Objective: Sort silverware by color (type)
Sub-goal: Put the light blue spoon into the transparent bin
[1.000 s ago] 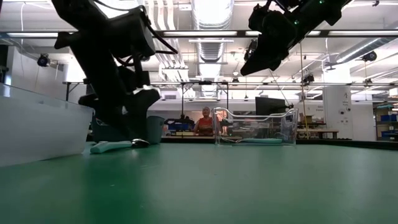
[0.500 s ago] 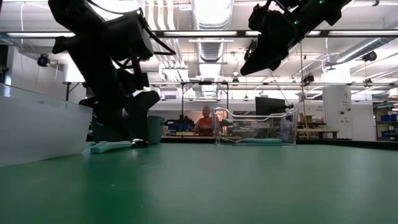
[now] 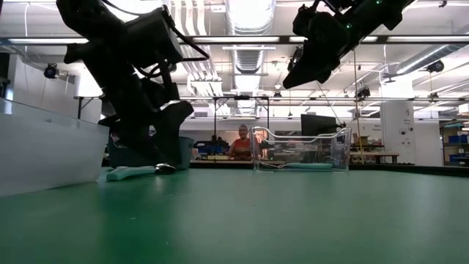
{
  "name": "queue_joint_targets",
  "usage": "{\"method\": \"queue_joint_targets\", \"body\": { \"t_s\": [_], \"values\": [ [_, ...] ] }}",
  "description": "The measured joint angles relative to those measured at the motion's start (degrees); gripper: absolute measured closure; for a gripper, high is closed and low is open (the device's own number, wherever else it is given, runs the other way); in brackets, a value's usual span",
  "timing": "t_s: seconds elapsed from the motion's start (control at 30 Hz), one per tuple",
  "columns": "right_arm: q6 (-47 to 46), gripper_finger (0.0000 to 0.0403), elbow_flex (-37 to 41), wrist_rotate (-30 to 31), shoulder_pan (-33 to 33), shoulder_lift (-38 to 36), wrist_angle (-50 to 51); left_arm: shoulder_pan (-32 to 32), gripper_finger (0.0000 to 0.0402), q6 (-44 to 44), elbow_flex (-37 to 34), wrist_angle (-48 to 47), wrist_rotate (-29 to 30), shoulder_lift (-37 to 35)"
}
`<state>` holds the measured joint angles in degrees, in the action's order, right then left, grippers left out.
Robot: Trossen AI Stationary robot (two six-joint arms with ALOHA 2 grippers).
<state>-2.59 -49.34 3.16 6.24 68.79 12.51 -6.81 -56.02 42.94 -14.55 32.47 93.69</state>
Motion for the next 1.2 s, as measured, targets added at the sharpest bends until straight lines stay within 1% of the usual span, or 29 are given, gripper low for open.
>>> {"method": "queue_joint_targets", "body": {
  "t_s": [0.3, 0.53, 0.6, 0.7, 0.83, 0.97, 1.07, 1.2],
  "values": [
    [-0.58, 0.0339, 0.0, 0.0, 0.0, 0.0, -0.87, 0.23, 0.0143, 2.14, -0.38, -0.03, 1.77, 0.08],
    [-0.52, 0.0339, 0.02, 0.0, 0.0, 0.0, -1.08, 0.27, 0.0143, -0.25, -2.79, -0.55, 1.98, 0.47],
    [-0.52, 0.0339, 0.02, 0.0, 0.0, 0.0, -1.07, 0.27, 0.0143, -0.43, -2.97, -0.44, 1.14, 0.54],
    [-0.46, 0.0339, 0.02, 0.0, 0.0, 0.0, -1.09, 0.23, 0.0143, -0.51, -2.97, 0.3, 1.03, 1.19],
    [-0.44, 0.0339, 0.01, 0.01, 0.0, 0.0, -1.1, 0.1, 0.0143, -0.13, -2.85, 3.86, 0.71, 3.3],
    [-0.42, 0.0339, 0.0, 0.0, 0.0, 0.0, -1.09, 0.01, 0.0144, -0.05, -2.06, 4.39, 0.92, 5.04],
    [-0.44, 0.0339, 0.01, 0.0, 0.0, 0.0, -1.09, 0.02, 0.0156, 0.14, -1.45, 4.4, 0.8, 5.52],
    [-0.42, 0.0339, 0.02, 0.0, 0.0, 0.0, -1.07, 0.03, 0.0188, 0.42, -0.94, 4.39, 0.09, 5.62]
  ]
}}
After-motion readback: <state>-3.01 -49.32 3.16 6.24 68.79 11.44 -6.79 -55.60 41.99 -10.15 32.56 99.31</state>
